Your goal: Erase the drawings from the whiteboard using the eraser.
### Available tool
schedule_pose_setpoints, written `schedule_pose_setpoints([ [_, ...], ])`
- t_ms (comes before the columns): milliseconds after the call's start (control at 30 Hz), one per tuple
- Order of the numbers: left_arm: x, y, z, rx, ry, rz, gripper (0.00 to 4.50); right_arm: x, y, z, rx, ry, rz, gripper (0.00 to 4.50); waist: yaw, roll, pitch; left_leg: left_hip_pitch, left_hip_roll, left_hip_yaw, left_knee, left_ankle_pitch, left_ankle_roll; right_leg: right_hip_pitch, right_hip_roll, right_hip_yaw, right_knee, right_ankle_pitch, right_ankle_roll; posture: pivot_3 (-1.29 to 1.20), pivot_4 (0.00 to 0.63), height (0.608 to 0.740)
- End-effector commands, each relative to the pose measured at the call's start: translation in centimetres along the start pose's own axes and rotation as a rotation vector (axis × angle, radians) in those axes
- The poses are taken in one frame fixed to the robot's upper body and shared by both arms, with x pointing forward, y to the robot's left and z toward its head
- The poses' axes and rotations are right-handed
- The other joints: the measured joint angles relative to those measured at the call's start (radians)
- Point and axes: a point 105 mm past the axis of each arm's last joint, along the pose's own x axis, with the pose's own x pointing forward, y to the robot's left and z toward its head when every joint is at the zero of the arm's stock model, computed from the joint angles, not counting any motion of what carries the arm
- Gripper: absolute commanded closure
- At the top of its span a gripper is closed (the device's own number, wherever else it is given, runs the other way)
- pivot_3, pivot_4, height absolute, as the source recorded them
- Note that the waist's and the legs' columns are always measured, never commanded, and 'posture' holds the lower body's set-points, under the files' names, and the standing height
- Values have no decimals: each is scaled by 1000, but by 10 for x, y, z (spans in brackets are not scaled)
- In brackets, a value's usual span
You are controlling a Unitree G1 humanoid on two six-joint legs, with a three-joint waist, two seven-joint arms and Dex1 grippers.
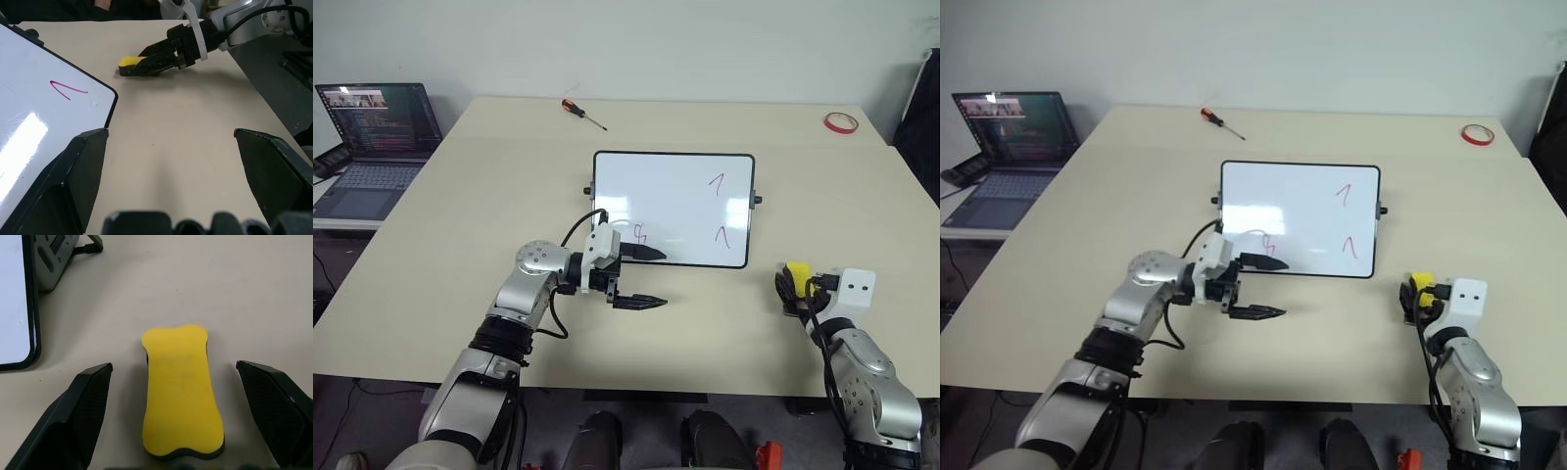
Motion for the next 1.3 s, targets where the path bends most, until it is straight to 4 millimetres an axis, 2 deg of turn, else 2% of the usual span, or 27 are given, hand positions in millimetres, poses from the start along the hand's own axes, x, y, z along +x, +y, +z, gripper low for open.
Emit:
schedule_pose_setpoints([
  [33, -3, 4, 13, 41, -22, 11, 0, 0, 3, 11, -13, -50, 6, 50, 0, 0, 0, 0, 0, 0, 0, 0, 0, 0, 0, 0, 0, 0, 0, 0, 150, 740],
  [967, 2, 4, 21, 50, -21, 3, 0, 2, -7, 16, -11, -68, -36, 50, 0, 0, 0, 0, 0, 0, 2, 0, 0, 0, 0, 0, 1, 0, 0, 0, 150, 740],
  [1067, 2, 5, 21, 54, -18, 5, 0, 2, -7, 16, -7, -70, -37, 651, 0, 0, 0, 0, 0, 0, 2, 0, 0, 0, 0, 0, 1, 0, 0, 0, 150, 740],
  [1300, 2, 7, 22, 63, -15, 10, 0, 1, -9, 17, -3, -82, -51, 3169, 0, 0, 0, 0, 0, 0, 2, 0, 0, 0, 0, 0, 1, 0, 0, 0, 150, 740],
])
